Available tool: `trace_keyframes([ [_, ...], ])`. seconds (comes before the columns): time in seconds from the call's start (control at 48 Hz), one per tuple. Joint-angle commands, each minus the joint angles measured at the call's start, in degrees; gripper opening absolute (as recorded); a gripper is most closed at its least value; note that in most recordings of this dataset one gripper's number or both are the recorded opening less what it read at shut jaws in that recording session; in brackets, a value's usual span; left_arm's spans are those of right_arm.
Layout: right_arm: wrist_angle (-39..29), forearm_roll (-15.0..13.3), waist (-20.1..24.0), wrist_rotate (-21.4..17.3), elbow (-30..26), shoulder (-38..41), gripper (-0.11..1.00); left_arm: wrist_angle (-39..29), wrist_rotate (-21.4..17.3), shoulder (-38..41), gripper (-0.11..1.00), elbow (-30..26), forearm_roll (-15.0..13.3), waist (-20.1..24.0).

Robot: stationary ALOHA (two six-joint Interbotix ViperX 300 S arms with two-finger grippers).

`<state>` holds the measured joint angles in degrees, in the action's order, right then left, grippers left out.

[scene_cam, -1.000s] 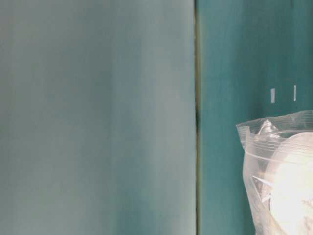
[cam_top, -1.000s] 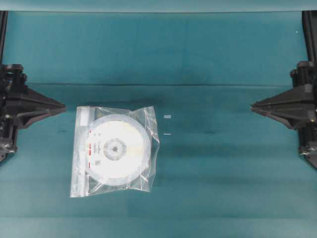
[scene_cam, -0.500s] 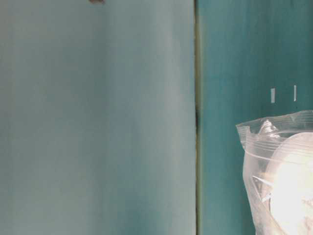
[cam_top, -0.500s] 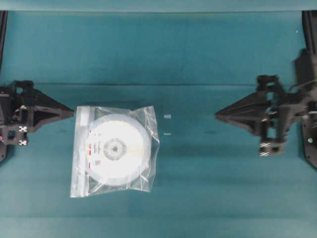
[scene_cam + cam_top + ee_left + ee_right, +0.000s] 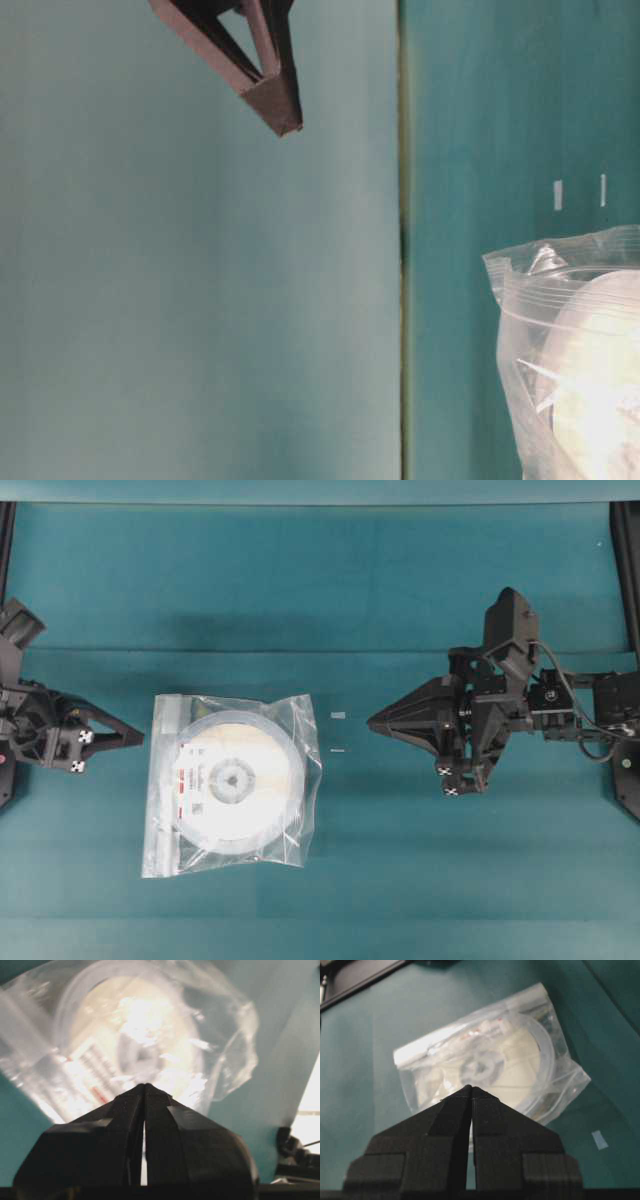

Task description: Take out the reel from the clear zip bag.

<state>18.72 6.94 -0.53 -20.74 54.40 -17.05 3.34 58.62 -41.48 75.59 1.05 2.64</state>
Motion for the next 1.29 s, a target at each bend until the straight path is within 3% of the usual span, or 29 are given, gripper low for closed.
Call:
trace_keyframes([
  [0.0, 0.4, 0.1, -0.1, -0.5, -1.1, -0.2, 0.0, 2.7, 0.0, 0.5, -0.02, 1.5, 0.2, 0.0],
  [0.25, 0.5, 0.0, -0.4, -0.6, -1.1, -0.1, 0.0, 6.4, 0.0, 4.5, -0.02, 5.4, 0.1, -0.4],
  [0.459, 0.7, 0.4, -0.4, -0.7, -1.2, 0.0, 0.0, 18.6, -0.1, 10.3, -0.02, 7.2, 0.1, -1.0],
  [0.542, 0.6, 0.8, -0.4, -0.7, -1.3, 0.0, 0.0, 21.3, -0.4, 13.4, 0.03, 7.8, 0.2, -1.8],
  [0.646, 0.7, 1.5, -0.4, -0.7, -1.3, 0.0, 0.0, 23.1, -0.4, 18.5, 0.22, 8.0, 0.2, -2.5],
  [0.834, 0.3, 2.3, -0.1, -0.7, -1.3, -0.1, 0.0, 26.8, 0.0, 27.9, 0.77, 5.1, 0.2, -2.2],
  [0.917, 0.3, 2.3, -0.1, -0.7, -1.3, 0.0, 0.0, 27.9, 0.1, 31.4, 0.93, 3.4, 0.1, -2.2],
  [1.084, 0.1, 2.3, -0.1, -0.7, -1.3, -0.1, 0.0, 29.2, 0.0, 34.5, 0.83, 2.3, 0.1, -2.1],
  [1.271, -0.8, 2.3, -0.1, -0.7, -1.3, 0.0, 0.0, 29.4, 0.0, 34.5, 0.84, 2.1, 0.2, -1.5],
])
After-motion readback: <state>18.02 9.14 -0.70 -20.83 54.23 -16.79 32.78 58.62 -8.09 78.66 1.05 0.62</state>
